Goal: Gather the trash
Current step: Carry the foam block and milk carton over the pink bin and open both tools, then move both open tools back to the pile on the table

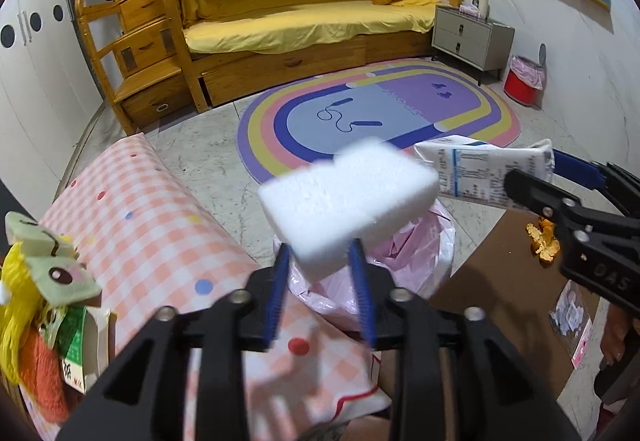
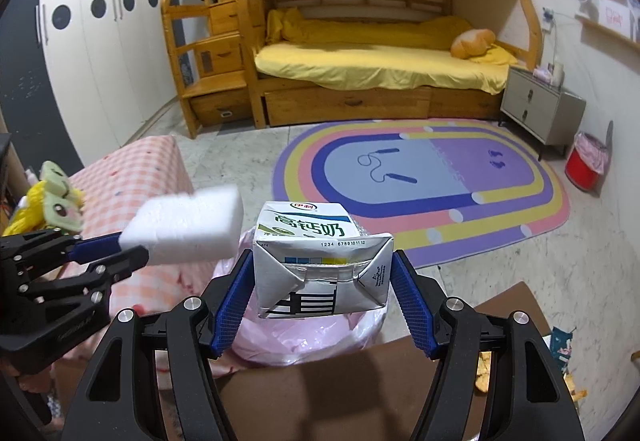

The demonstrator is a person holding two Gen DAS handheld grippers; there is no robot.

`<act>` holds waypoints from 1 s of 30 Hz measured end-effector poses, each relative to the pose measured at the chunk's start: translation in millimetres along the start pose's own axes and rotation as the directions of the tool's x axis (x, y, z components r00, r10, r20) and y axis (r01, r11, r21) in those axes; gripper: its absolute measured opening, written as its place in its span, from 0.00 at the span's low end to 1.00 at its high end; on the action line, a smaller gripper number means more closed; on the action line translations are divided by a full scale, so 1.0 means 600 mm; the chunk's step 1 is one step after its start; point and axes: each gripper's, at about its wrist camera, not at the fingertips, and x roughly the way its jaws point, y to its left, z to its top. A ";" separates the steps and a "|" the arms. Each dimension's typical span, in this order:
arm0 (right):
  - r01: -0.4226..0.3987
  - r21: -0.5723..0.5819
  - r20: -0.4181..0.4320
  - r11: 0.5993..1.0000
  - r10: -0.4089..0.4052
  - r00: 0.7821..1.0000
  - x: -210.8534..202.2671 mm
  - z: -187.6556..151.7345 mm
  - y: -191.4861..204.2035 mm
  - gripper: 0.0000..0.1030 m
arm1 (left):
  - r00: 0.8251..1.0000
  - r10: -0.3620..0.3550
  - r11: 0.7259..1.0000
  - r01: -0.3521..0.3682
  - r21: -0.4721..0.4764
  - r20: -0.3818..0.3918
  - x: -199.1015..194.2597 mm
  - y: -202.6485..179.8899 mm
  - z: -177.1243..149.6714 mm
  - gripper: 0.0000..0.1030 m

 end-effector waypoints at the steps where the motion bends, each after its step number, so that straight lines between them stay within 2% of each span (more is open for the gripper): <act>1: 0.001 0.002 -0.005 1.000 -0.001 1.000 0.011 0.000 0.001 0.66 | 1.000 0.000 1.000 0.000 -0.001 0.003 0.002 0.003 0.000 0.55; 6: -0.019 0.007 -0.064 1.000 0.019 0.998 0.061 -0.001 0.002 0.75 | 1.000 0.016 0.999 -0.017 -0.035 -0.008 0.000 0.029 -0.009 0.57; 8: -0.023 0.019 -0.086 1.000 0.025 0.996 0.065 -0.003 0.001 0.76 | 1.000 0.029 0.998 -0.030 -0.058 -0.010 -0.011 0.044 -0.016 0.57; 16: -0.059 0.062 -0.032 0.996 0.061 0.998 -0.013 0.017 0.000 0.76 | 0.995 0.100 0.983 -0.096 -0.155 0.015 -0.081 0.095 -0.072 0.59; 26: -0.157 -0.080 -0.011 0.984 0.156 0.988 -0.087 0.017 0.111 0.76 | 0.984 0.176 0.953 -0.163 -0.253 0.029 -0.167 0.149 -0.136 0.60; 30: -0.200 -0.157 -0.009 0.967 0.201 0.979 -0.108 0.013 0.165 0.76 | 0.975 0.220 0.929 -0.206 -0.308 0.010 -0.198 0.183 -0.174 0.61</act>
